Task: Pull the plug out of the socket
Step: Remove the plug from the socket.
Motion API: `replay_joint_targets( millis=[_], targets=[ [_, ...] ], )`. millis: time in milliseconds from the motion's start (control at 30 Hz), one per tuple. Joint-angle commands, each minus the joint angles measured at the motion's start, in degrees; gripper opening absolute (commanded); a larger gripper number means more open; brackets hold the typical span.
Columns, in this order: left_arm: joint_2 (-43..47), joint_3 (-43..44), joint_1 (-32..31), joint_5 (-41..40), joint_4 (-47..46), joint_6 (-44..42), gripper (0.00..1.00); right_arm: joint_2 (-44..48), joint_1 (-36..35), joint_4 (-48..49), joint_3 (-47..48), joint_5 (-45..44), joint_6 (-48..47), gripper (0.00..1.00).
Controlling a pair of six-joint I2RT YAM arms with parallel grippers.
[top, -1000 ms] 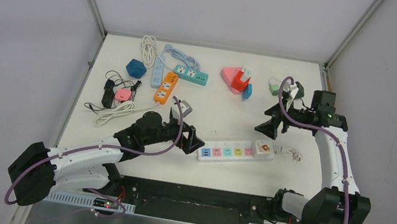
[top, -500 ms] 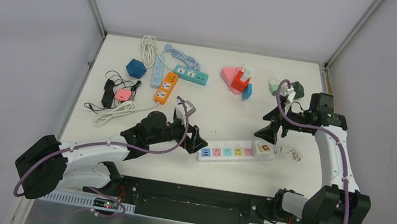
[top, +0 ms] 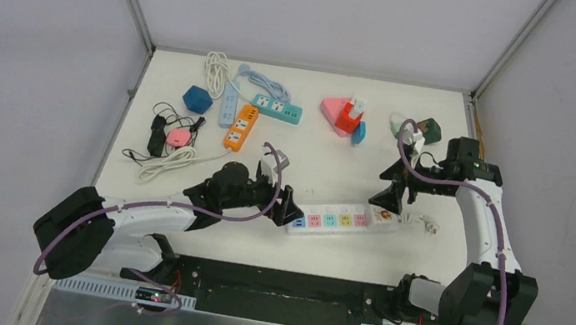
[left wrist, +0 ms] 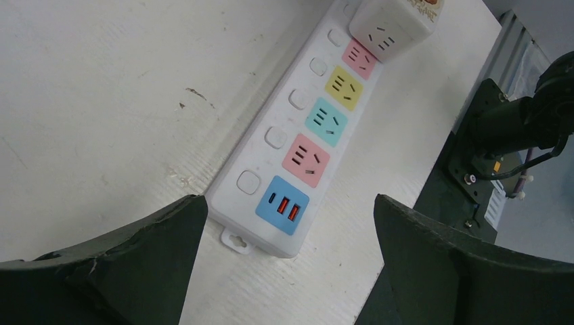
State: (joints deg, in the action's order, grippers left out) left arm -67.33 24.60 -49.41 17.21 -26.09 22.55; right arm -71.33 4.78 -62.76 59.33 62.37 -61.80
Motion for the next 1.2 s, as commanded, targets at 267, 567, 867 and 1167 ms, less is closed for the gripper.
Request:
replay_joint_targets(
  millis=[267,567,867,1167],
  targets=[
    [-1.1,1.4,0.5,3.4,-5.1,0.2,0.97,-1.2,0.0,-4.8,2.4,-2.4,-9.8,0.96],
    [0.9,0.7,0.5,3.4,-3.9,-0.8,0.97,-7.7,-0.4,-25.6,5.2,-10.4,-47.0,1.0],
    [3.3,-1.3,0.5,2.5,-4.1,-1.2,0.97,-11.5,-3.0,-17.8,5.4,-15.2,-42.5,1.0],
    [3.3,-1.6,0.5,2.5,-4.4,-1.4,0.97,-9.3,-8.0,-7.7,-1.0,-21.6,-36.0,1.0]
  ],
)
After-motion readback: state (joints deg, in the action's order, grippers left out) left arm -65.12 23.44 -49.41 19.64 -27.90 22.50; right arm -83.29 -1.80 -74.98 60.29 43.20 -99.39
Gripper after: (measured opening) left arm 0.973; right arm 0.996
